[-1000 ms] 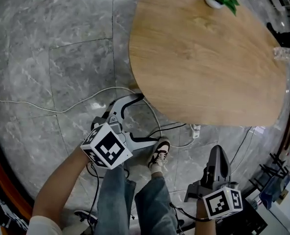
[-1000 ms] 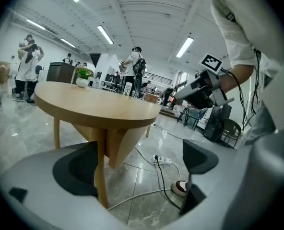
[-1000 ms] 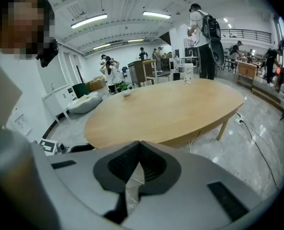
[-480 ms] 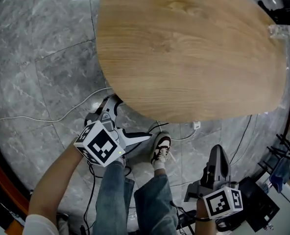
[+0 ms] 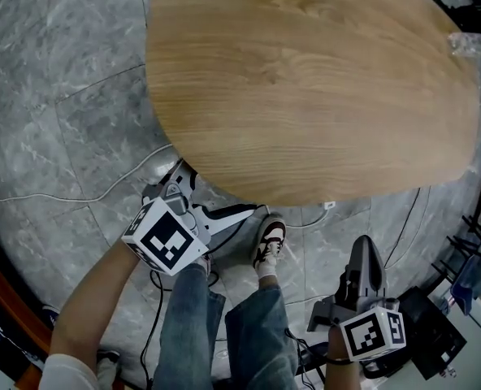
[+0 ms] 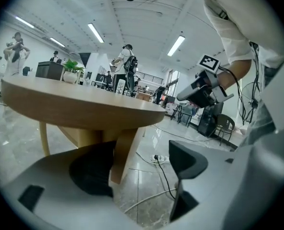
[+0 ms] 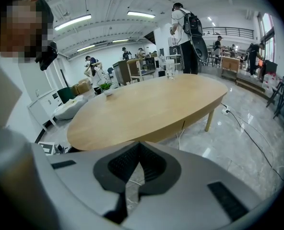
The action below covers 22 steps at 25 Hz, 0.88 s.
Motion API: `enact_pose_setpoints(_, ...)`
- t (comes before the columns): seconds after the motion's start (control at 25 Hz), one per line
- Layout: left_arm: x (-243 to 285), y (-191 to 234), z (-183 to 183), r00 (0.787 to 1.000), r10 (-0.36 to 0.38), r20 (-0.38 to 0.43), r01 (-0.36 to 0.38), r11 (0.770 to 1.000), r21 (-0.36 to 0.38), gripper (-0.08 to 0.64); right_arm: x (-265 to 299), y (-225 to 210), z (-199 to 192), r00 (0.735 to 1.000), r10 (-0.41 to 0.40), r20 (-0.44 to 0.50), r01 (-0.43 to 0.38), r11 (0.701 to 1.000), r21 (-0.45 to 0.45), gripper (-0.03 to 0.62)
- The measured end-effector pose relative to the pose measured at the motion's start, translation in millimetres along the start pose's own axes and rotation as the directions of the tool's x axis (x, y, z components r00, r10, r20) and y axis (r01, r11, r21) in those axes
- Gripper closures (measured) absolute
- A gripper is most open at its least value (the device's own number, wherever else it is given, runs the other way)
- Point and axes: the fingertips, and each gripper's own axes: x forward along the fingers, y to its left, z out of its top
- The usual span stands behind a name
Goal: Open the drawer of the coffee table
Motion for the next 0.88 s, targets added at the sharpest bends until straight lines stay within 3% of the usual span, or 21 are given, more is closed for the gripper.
enact_pose_setpoints(0.4, -2.8, 18.1, -2.3, 0.998, 0.061, 0.002, -0.061, 0.998, 0.003, 0.339, 10.1, 4.2, 0.2, 1.000, -0.001, -0.005, 0.001, 1.000, 0.004, 0.592)
enact_pose_setpoints(0.52, -4.3, 26.5, -1.4, 0.996, 0.088, -0.006, -0.088, 0.996, 0.014, 0.415, 12.2, 4.6, 2.8, 1.000, -0.003, -0.003, 0.003, 1.000, 0.007, 0.592)
enact_pose_setpoints(0.88, -4.0, 26.5, -0.6, 0.995, 0.101, -0.015, -0.101, 0.995, -0.004, 0.433, 13.9, 0.3, 7.1, 1.000, -0.002, 0.000, 0.002, 1.000, 0.002, 0.592)
